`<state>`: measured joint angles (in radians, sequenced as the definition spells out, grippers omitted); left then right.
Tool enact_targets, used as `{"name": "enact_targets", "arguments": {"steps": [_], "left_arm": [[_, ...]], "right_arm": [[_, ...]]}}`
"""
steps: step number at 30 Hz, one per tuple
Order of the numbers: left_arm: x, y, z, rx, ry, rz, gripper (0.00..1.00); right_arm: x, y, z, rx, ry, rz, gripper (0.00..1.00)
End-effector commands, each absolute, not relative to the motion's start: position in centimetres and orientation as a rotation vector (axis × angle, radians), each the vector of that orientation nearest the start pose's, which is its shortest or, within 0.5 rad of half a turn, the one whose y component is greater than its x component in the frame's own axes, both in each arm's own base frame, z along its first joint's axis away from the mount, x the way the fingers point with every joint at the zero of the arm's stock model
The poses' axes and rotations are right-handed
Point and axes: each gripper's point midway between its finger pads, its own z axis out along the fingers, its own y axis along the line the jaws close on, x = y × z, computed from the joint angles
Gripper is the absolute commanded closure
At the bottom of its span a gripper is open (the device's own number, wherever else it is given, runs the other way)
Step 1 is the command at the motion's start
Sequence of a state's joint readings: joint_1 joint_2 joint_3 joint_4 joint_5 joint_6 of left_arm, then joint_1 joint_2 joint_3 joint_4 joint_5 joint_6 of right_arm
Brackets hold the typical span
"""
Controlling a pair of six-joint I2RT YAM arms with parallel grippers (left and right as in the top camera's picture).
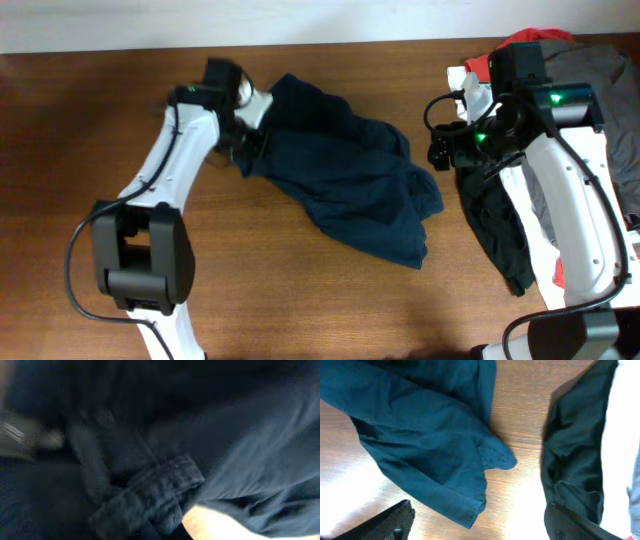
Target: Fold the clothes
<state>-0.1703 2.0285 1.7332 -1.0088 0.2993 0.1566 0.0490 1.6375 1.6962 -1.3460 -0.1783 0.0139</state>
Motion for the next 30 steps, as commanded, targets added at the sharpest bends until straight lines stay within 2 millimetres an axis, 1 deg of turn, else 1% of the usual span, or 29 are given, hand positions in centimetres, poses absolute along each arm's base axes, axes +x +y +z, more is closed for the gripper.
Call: {"name": "enact_targets", "arguments": {"steps": [1,2,4,6,8,9,13,15,18,20,22,24,28,30], "left_arm": [[46.4,-12.8,21.5,0.502,2.526,-0.395,0.99],[46.7,-12.9,23.0,0.503,2.487,-0.389,0.99],[47.1,-12.9,25.0,0.502,2.437,-0.383,0.99],[47.4,-13.0,25.9,0.503,2.409,-0.378,0.99],[47.7,-13.0,26.2,0.503,2.393,-0.377,0.99],[47.7,-13.0,26.3,0.503,2.390,-0.375,0.99],[47.9,-13.1,26.4,0.503,2.382,-0.374,0.99],[48.0,-13.1,26.4,0.503,2.377,-0.373,0.99],[48.1,-13.1,26.5,0.503,2.373,-0.372,0.99],[48.1,-13.0,26.5,0.500,2.373,-0.363,0.99],[48.1,-13.0,26.5,0.500,2.373,-0.363,0.99],[48.2,-12.9,26.5,0.499,2.373,-0.359,0.99],[48.3,-12.8,26.5,0.504,2.367,-0.343,0.99],[48.4,-12.6,26.5,0.497,2.369,-0.326,0.99]], "right_arm": [[34.3,5.3,20.5,-0.018,2.876,0.338,0.14],[34.6,5.2,19.9,0.054,2.876,0.348,0.14],[35.0,5.3,18.9,0.157,2.869,0.383,0.15],[35.5,5.9,17.6,0.242,2.854,0.469,0.14],[35.7,7.1,15.8,0.310,2.834,0.618,0.14],[35.7,8.0,14.7,0.327,2.817,0.720,0.14],[35.3,10.0,12.8,0.330,2.786,0.911,0.14],[34.5,10.2,11.3,0.418,2.806,0.947,0.14],[33.9,10.2,10.0,0.513,2.822,0.960,0.14],[33.8,10.3,9.7,0.517,2.818,0.971,0.14],[33.9,10.3,9.6,0.446,2.810,0.961,0.14],[34.3,10.4,9.7,0.223,2.780,0.929,0.14],[34.1,10.8,9.5,-0.333,2.690,0.801,0.14],[34.0,11.1,9.4,-0.486,2.647,0.773,0.15]]}}
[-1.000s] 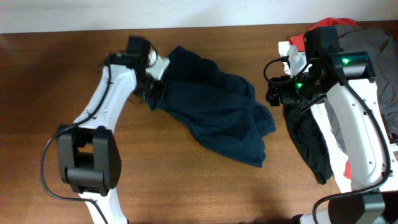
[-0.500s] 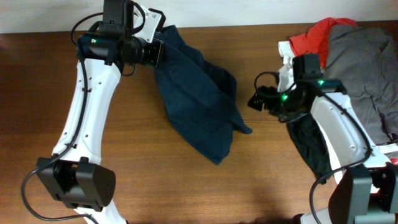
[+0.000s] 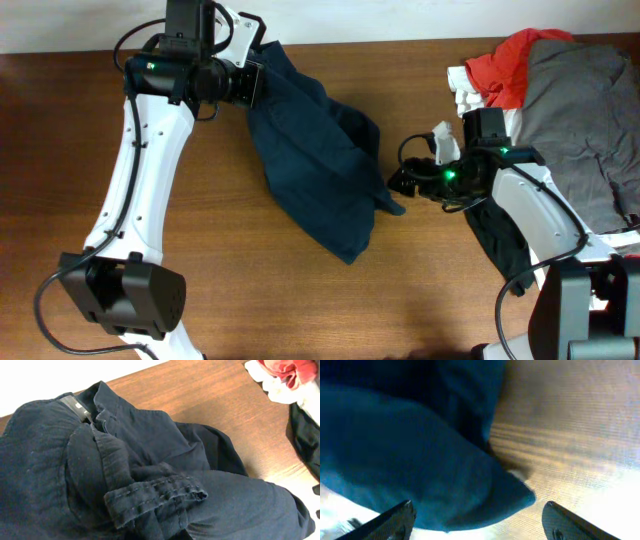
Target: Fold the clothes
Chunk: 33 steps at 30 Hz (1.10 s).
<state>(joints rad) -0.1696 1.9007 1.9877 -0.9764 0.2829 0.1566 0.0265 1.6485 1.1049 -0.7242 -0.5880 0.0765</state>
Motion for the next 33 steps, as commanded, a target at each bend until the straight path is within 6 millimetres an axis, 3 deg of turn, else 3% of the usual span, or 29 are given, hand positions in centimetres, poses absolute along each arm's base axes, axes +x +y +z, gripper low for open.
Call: {"name": "enact_targets", "arguments": {"steps": [1,10,14,21,24,27,28,31,33], "left_arm": [[48.4,-12.6,26.5,0.497,2.368,-0.326,0.99],[48.2,-12.5,26.3,0.497,2.380,-0.329,0.99],[48.2,-12.5,26.3,0.497,2.380,-0.329,0.99],[48.2,-12.5,26.3,0.497,2.380,-0.329,0.99],[48.2,-12.5,26.4,0.498,2.379,-0.328,0.99],[48.3,-12.6,26.5,0.497,2.373,-0.327,0.99],[48.3,-12.5,26.8,0.495,2.368,-0.327,0.99],[48.5,-12.4,28.8,0.492,2.321,-0.319,0.99],[48.5,-12.3,31.5,0.487,2.257,-0.306,0.99]], "right_arm": [[33.9,11.2,9.4,-0.529,2.636,0.767,0.16],[30.7,15.1,8.9,-0.853,2.609,0.798,0.19],[30.7,15.3,7.7,-0.880,2.612,0.742,0.25],[31.9,12.1,4.1,-0.670,2.719,0.471,0.47],[32.5,11.3,3.7,-0.605,2.729,0.402,0.70],[33.8,11.1,4.5,-0.539,2.700,0.390,0.93],[34.2,11.0,4.9,-0.517,2.690,0.391,0.96],[36.1,10.7,8.2,-0.457,2.635,0.409,0.96],[37.7,10.3,12.2,-0.436,2.575,0.401,0.96]]}}
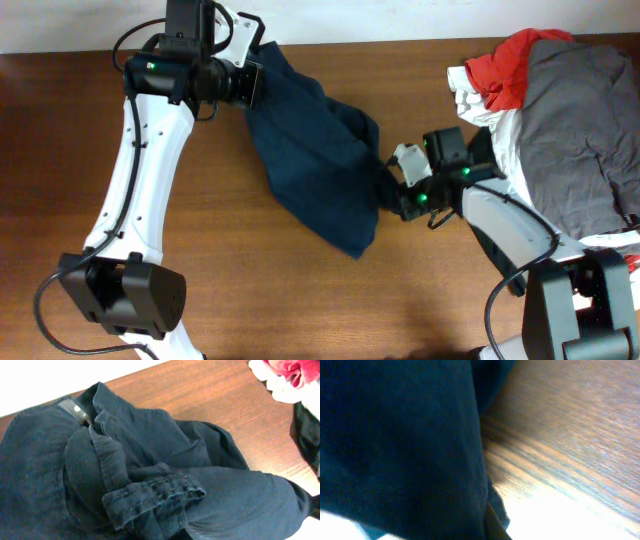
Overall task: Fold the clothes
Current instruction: 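Lift the trousers with both grippers and stretch them toward the back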
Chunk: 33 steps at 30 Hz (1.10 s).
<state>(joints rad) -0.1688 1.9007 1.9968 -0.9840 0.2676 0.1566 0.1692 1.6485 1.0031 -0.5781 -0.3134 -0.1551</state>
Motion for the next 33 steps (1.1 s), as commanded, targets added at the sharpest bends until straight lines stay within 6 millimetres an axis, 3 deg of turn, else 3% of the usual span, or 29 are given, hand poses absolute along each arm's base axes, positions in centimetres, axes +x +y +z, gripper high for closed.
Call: {"name": "enact_targets", "arguments": {"steps": [1,4,5,6,9,10,11,14,15,20,25,33], "left_arm": [[48.5,-12.2,32.6,0.482,2.233,-0.297,0.99],[48.0,-11.5,37.6,0.458,2.120,-0.243,0.99],[47.7,-11.4,39.3,0.456,2.079,-0.238,0.99],[47.2,-11.3,41.1,0.453,2.037,-0.234,0.99],[45.7,-11.1,44.8,0.447,1.950,-0.225,0.99],[45.0,-11.0,45.8,0.446,1.927,-0.222,0.99],[43.9,-10.8,47.3,0.443,1.893,-0.219,0.99],[41.6,-10.4,49.2,0.441,1.859,-0.215,0.98],[40.9,-10.3,49.6,0.440,1.856,-0.214,0.98],[38.5,-10.0,50.6,0.440,1.846,-0.215,0.98],[37.5,-10.3,50.3,0.461,1.865,-0.247,0.95],[37.1,-11.9,48.6,0.475,1.934,-0.389,0.99]], "right_arm": [[38.1,10.1,13.6,-0.430,2.555,0.396,0.96],[39.9,9.2,21.0,-0.403,2.450,0.369,0.96],[40.1,9.1,22.5,-0.401,2.429,0.362,0.96],[40.7,8.7,26.0,-0.393,2.372,0.349,0.96],[41.0,8.1,32.9,-0.421,2.247,0.298,0.96],[40.9,7.9,35.3,-0.426,2.201,0.279,0.96],[40.5,7.0,39.4,-0.415,2.126,0.230,0.96],[38.7,5.1,45.9,-0.382,2.009,0.097,0.96],[38.1,4.6,47.0,-0.367,1.993,0.069,0.96],[34.5,4.1,49.4,-0.395,1.984,0.020,0.96],[33.4,4.0,47.5,-0.401,2.077,0.032,0.96],[34.1,4.0,44.6,-0.409,2.187,0.047,0.96]]}}
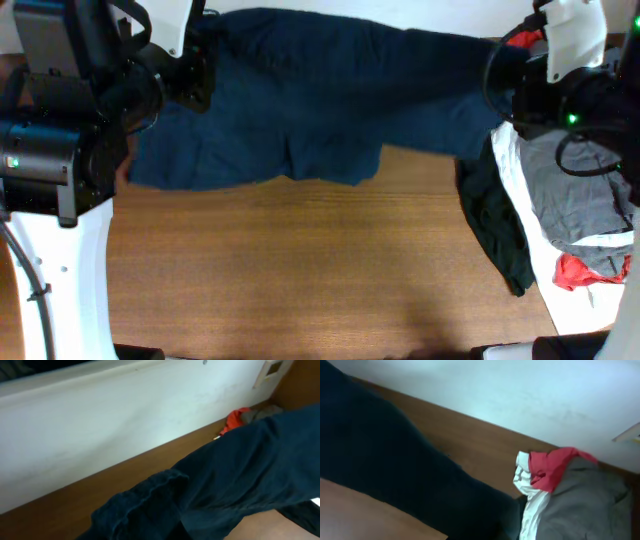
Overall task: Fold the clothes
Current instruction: 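Lift the trousers with both grippers and stretch them toward the back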
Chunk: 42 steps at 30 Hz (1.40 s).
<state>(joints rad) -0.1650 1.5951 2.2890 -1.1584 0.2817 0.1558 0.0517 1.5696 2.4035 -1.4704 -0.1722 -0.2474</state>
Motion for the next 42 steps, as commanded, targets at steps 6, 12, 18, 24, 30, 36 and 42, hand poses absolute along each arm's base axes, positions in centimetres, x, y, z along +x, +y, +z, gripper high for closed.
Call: {"name": "enact_targets", "arguments": {"steps": [6,12,18,24,30,36,42], "left_arm": [[36.9,-13.8,49.6,0.151,1.988,-0.778,0.99],[37.7,-12.5,50.0,0.078,1.968,-0.743,0.99],[40.9,-8.6,53.5,-0.066,1.796,-0.664,0.99],[45.6,-7.8,51.2,-0.157,1.813,-0.671,0.99],[50.3,-10.5,46.8,-0.067,1.879,-0.819,0.99],[56.0,-12.1,47.6,-0.082,1.700,-1.028,0.99],[57.2,-12.6,50.1,-0.017,1.530,-1.133,0.99]], "right_arm": [[35.4,3.8,43.2,-0.395,2.233,0.046,0.96],[36.6,3.7,40.6,-0.348,2.336,0.072,0.96],[40.5,2.4,40.3,-0.307,2.291,-0.036,0.96],[44.1,1.2,42.8,-0.251,2.144,-0.144,0.96],[46.0,1.2,43.6,-0.266,2.079,-0.161,0.96],[50.6,1.5,43.3,-0.275,1.996,-0.179,0.96],[52.7,0.2,45.0,-0.235,1.893,-0.200,0.96]]}}
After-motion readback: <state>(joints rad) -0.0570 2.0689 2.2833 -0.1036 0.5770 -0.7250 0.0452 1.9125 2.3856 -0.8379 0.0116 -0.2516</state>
